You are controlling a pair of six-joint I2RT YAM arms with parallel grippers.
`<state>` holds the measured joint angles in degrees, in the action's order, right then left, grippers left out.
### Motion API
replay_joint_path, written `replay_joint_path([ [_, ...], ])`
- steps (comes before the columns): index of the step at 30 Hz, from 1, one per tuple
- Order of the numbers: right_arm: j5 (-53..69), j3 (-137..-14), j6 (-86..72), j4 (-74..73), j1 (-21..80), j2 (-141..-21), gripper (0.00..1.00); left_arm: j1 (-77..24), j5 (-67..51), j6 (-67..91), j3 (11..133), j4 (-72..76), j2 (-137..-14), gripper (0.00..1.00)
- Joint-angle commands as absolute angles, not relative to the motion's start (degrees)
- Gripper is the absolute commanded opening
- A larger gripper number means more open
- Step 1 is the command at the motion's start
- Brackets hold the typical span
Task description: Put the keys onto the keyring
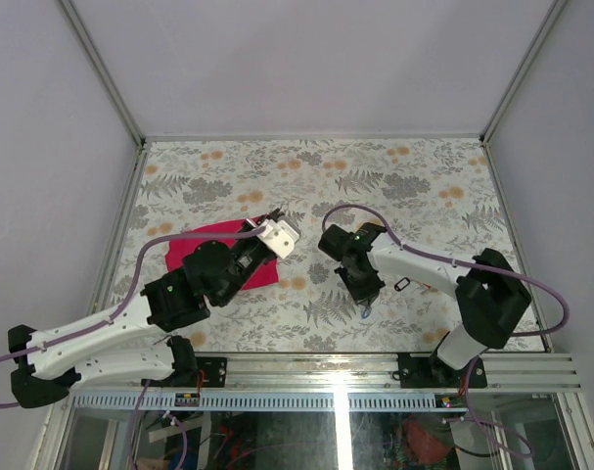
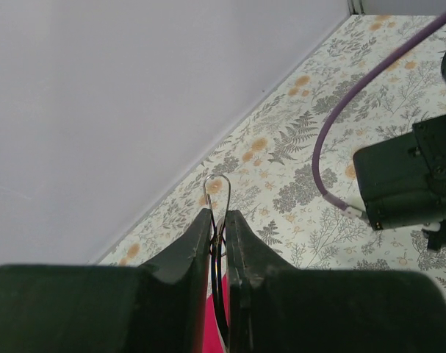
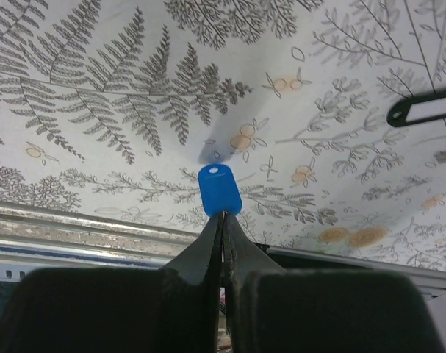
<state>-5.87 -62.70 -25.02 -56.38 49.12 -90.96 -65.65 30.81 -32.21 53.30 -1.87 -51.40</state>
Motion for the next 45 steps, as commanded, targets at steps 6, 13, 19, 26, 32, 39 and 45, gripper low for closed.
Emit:
replay_joint_path([
  [6,-3.6,-65.9,-20.9,-49.0,49.4,-99.1,0.02,-65.1,32.9,-33.8,53.0,4.2,-51.6,0.0],
  [13,-4.7,-68.7,-21.1,-42.4,49.4,-102.9,0.05,-64.9,32.7,-33.9,53.0,4.0,-52.1,0.0],
  [19,-4.8,-66.7,-21.5,-37.8,49.4,-101.7,0.25,-64.8,32.5,-34.0,53.0,3.9,-52.5,0.0],
  [26,-5.9,-61.7,-23.5,-33.5,48.9,-92.8,0.4,-64.6,32.0,-33.7,53.3,3.3,-53.2,0.0],
  [32,-3.7,-55.9,-26.7,-30.5,47.0,-87.1,0.44,-64.4,31.9,-33.6,53.4,3.0,-53.4,0.0],
  [39,11.3,-43.7,-28.7,-16.7,39.4,-78.5,0.49,-64.4,31.0,-33.2,53.8,2.2,-53.7,0.0],
  [45,17.3,-40.2,-28.7,-11.1,37.0,-79.2,0.41,-64.5,30.8,-33.2,53.8,2.0,-53.7,0.0],
])
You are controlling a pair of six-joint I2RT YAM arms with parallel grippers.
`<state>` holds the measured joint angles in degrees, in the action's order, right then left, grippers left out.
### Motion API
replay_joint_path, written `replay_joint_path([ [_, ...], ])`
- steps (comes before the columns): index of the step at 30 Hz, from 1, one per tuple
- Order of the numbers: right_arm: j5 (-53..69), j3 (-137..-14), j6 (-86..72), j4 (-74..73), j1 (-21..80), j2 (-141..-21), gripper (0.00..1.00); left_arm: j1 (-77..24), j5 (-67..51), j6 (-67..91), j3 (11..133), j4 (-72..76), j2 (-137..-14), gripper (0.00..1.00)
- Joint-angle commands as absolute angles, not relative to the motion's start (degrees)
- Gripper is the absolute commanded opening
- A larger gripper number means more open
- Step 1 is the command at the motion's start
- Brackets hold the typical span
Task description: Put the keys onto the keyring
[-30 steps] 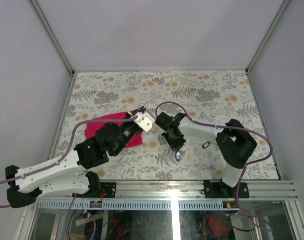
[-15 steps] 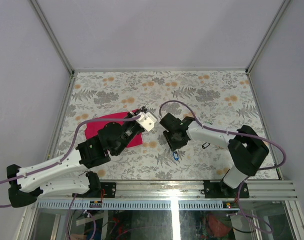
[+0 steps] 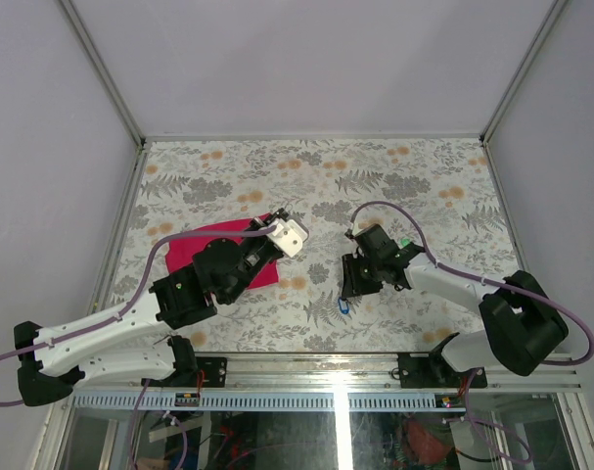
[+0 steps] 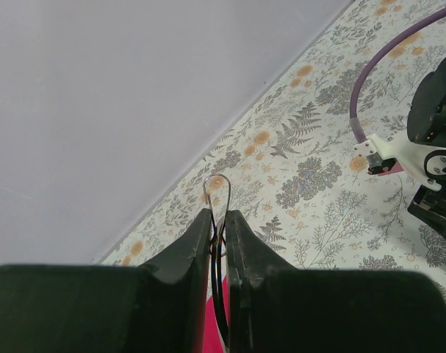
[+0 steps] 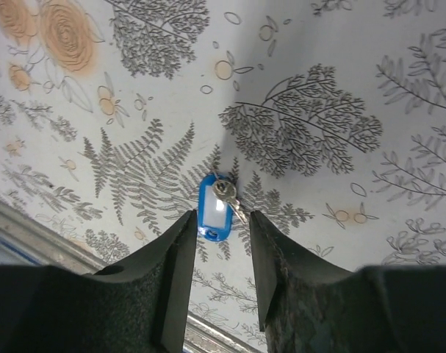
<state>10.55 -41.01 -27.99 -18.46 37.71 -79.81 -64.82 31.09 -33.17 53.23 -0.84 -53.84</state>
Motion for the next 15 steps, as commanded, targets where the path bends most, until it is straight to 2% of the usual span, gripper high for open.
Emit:
replay_joint_path([
  [1,17.7,-40.0,-28.8,-10.5,36.9,-79.6,0.39,-64.4,30.8,-33.2,53.8,2.1,-53.7,0.0],
  [9,16.4,-40.6,-28.1,-9.9,36.0,-82.6,0.35,-64.4,30.7,-33.2,53.7,2.0,-54.0,0.0],
  [15,13.4,-41.1,-26.6,-12.8,36.0,-82.8,0.38,-64.4,30.7,-33.2,53.7,2.0,-54.0,0.0],
])
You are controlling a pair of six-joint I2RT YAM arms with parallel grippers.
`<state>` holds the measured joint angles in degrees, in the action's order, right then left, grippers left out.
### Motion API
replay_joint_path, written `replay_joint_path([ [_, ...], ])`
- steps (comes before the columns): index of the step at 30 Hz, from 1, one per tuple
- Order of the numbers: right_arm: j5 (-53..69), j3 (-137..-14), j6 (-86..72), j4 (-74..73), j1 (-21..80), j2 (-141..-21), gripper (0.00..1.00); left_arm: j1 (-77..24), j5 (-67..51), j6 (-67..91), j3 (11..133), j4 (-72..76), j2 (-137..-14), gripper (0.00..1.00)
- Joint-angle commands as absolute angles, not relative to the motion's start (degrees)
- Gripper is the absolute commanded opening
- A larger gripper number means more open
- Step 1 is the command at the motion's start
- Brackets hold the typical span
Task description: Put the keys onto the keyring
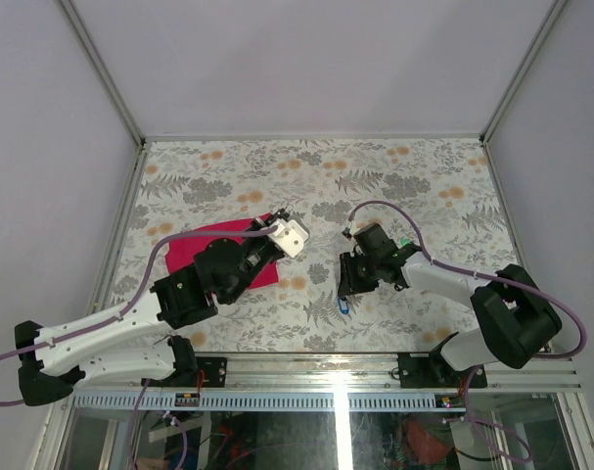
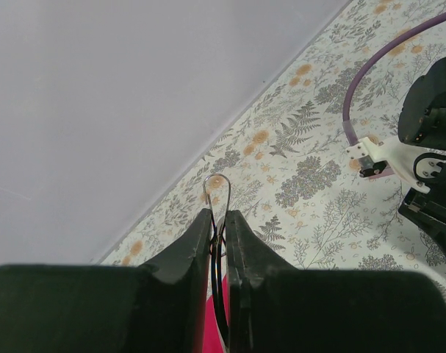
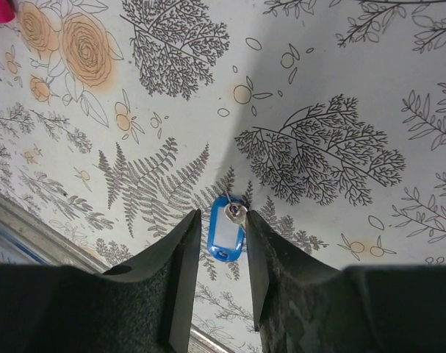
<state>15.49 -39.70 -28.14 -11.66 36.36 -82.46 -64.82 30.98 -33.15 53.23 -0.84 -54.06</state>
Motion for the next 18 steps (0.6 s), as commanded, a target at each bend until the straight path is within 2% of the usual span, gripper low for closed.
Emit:
replay_joint_path([
  [1,13.3,-41.0,-26.5,-12.9,36.0,-82.7,0.38,-64.4,30.6,-33.2,53.7,2.0,-54.1,0.0],
  [7,15.0,-40.4,-26.5,-11.4,36.0,-83.9,0.35,-64.3,30.7,-33.3,53.7,2.0,-54.3,0.0],
  [18,16.9,-39.3,-27.3,-8.2,35.9,-85.3,0.23,-64.4,30.5,-33.3,53.6,2.0,-54.5,0.0],
])
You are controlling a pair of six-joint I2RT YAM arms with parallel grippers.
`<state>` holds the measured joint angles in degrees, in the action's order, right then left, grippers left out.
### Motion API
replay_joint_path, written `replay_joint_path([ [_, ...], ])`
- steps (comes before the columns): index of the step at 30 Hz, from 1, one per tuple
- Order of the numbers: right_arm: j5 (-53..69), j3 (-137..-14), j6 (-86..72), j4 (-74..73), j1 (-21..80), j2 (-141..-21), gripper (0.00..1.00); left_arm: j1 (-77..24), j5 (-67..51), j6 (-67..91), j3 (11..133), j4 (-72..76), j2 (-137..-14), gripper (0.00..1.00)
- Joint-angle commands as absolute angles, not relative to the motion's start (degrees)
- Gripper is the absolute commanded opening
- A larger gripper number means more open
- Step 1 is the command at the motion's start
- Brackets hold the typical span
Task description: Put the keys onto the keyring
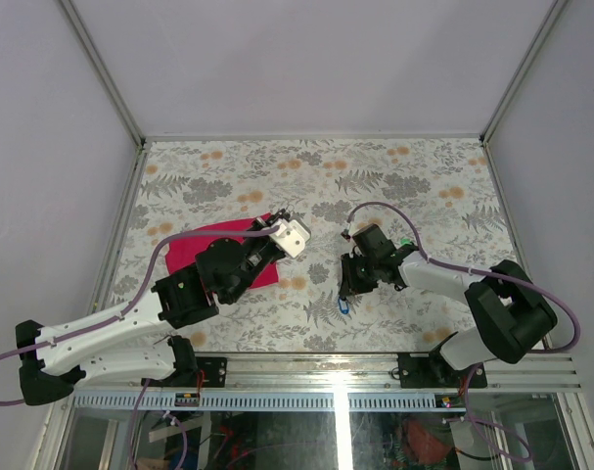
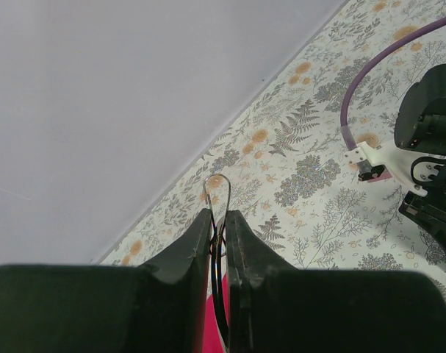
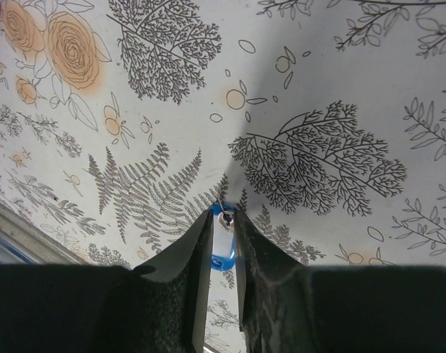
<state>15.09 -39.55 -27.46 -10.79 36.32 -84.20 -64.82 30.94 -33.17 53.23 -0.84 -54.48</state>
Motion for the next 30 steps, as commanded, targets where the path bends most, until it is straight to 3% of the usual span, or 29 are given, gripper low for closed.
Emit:
replay_joint_path([
  [1,17.0,-39.2,-27.4,-8.0,35.9,-85.3,0.22,-64.4,30.6,-33.3,53.6,2.0,-54.5,0.0],
  [12,16.9,-39.4,-27.1,-8.7,35.9,-85.6,0.14,-64.4,30.6,-33.4,53.6,2.0,-54.5,0.0],
  [19,16.3,-39.8,-25.6,-10.8,35.9,-82.1,0.01,-64.4,30.5,-33.4,53.4,2.2,-54.7,0.0],
  [22,16.2,-40.5,-23.6,-12.2,35.8,-79.4,0.0,-64.4,30.0,-33.5,53.4,2.0,-54.6,0.0],
  [30,15.2,-45.9,-17.0,-18.0,35.9,-70.3,0.0,-64.3,16.3,-31.6,56.4,-5.4,-55.1,0.0],
])
